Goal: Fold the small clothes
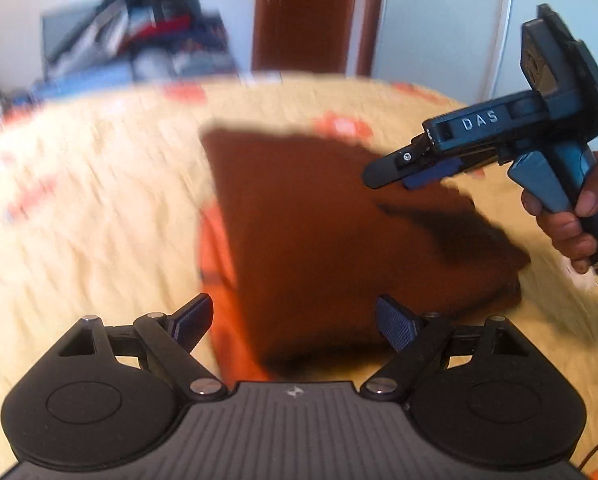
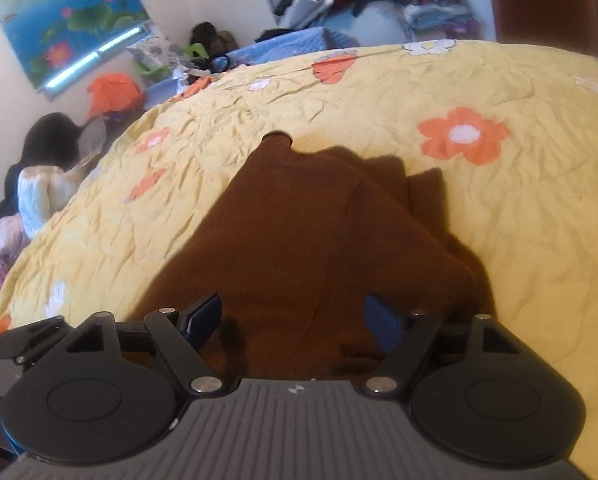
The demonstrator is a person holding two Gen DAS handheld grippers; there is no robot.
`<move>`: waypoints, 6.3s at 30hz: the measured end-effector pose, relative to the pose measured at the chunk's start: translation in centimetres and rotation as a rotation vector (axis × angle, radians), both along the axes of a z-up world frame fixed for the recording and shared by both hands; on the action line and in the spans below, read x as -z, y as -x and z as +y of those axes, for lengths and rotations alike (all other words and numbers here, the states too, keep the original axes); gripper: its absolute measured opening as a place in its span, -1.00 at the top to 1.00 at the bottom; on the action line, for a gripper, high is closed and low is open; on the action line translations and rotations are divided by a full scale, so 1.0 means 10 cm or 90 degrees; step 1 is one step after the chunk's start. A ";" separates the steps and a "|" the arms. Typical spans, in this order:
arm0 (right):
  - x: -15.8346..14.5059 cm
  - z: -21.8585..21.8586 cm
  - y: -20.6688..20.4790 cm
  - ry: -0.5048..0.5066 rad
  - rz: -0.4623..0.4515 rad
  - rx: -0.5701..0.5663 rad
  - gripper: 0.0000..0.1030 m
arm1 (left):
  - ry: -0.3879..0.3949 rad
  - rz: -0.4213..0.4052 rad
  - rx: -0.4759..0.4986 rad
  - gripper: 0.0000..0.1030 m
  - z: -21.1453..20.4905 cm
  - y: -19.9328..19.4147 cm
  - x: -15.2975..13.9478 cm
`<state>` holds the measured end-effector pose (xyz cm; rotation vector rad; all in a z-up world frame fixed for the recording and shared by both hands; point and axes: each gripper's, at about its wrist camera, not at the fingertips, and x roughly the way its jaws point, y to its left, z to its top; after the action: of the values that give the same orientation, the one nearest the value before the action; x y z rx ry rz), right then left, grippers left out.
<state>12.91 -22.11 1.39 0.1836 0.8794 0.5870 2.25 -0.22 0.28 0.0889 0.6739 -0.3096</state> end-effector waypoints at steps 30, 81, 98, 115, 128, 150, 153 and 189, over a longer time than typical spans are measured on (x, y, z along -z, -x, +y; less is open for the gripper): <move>0.11 -0.85 0.34 -0.171 0.072 0.156 -0.97 | 0.383 0.243 -0.064 -0.82 0.53 -0.72 0.34; -0.30 -0.29 -0.21 -0.039 -0.026 0.094 -0.93 | 0.139 0.072 -0.103 -0.59 0.61 -0.10 -0.41; 0.30 -0.03 1.47 0.132 -0.024 0.172 -1.00 | -0.022 0.059 -0.108 -0.60 -0.14 0.40 0.04; 0.49 0.30 1.60 0.218 -0.117 0.253 -1.00 | -0.077 0.151 -0.094 -1.00 -0.10 0.25 0.24; 0.49 0.30 1.62 0.213 -0.124 0.256 -1.00 | -0.055 0.078 -0.141 -1.00 -0.09 0.43 0.29; 0.50 0.31 1.63 0.212 -0.128 0.262 -1.00 | -0.038 0.022 -0.157 -1.00 -0.08 0.49 0.37; 0.50 0.32 1.63 0.215 -0.129 0.263 -1.00 | -0.037 0.022 -0.153 -1.00 -0.07 0.48 0.38; 0.50 0.32 1.65 0.215 -0.128 0.268 -1.00 | -0.035 0.011 -0.198 -1.00 -0.09 0.51 0.38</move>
<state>-3.62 -18.88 -3.64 0.0002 0.7050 0.0589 -2.85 -1.13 -3.53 0.0322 0.7024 0.0071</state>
